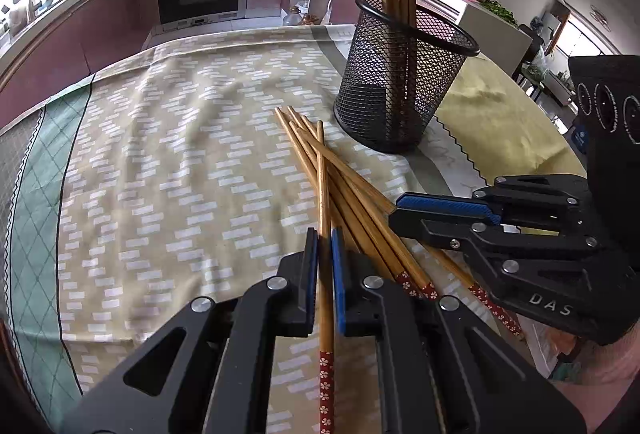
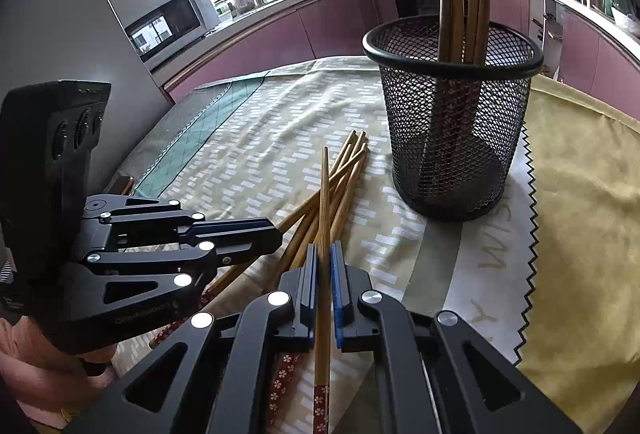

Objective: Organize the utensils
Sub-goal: 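Close the left gripper on one wooden chopstick while the right gripper grasps another, then lift the left gripper's chopstick into the mesh cup while the right gripper drops its own in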

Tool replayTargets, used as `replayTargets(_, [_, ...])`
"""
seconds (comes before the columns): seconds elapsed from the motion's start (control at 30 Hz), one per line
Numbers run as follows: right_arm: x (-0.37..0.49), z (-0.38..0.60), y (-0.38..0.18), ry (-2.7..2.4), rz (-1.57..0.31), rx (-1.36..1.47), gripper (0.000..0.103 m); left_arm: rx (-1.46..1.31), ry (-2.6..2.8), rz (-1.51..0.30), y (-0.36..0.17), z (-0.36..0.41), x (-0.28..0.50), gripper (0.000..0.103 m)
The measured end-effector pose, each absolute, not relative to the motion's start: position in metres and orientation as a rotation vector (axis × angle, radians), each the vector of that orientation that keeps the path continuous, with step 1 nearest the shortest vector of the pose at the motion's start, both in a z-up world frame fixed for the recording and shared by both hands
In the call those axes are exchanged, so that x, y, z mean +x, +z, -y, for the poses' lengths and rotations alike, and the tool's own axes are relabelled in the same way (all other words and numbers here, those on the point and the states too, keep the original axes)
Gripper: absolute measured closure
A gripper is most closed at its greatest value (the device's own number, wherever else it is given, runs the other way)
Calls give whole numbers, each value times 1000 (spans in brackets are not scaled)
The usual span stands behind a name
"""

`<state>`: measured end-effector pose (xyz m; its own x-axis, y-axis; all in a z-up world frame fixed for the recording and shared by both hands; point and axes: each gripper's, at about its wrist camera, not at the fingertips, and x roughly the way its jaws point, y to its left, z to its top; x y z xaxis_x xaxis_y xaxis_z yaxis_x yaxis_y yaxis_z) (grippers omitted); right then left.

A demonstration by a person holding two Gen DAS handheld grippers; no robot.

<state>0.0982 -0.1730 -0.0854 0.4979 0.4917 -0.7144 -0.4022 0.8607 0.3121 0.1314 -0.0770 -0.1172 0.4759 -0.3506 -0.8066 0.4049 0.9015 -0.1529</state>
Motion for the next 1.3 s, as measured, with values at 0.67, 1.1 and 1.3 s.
replayTargets(0.67, [111,170,-94,534,-946,98,97,95,-474,-1007,-121,83,155,95])
replayTargets(1.1, [87,197,-36,588,-771,118,97,1,-529,-885,-63,65,139,95])
replayTargets(1.3, [80,214,-10,584,-690,143,97,-29,-571,-792,-25,57,127,95])
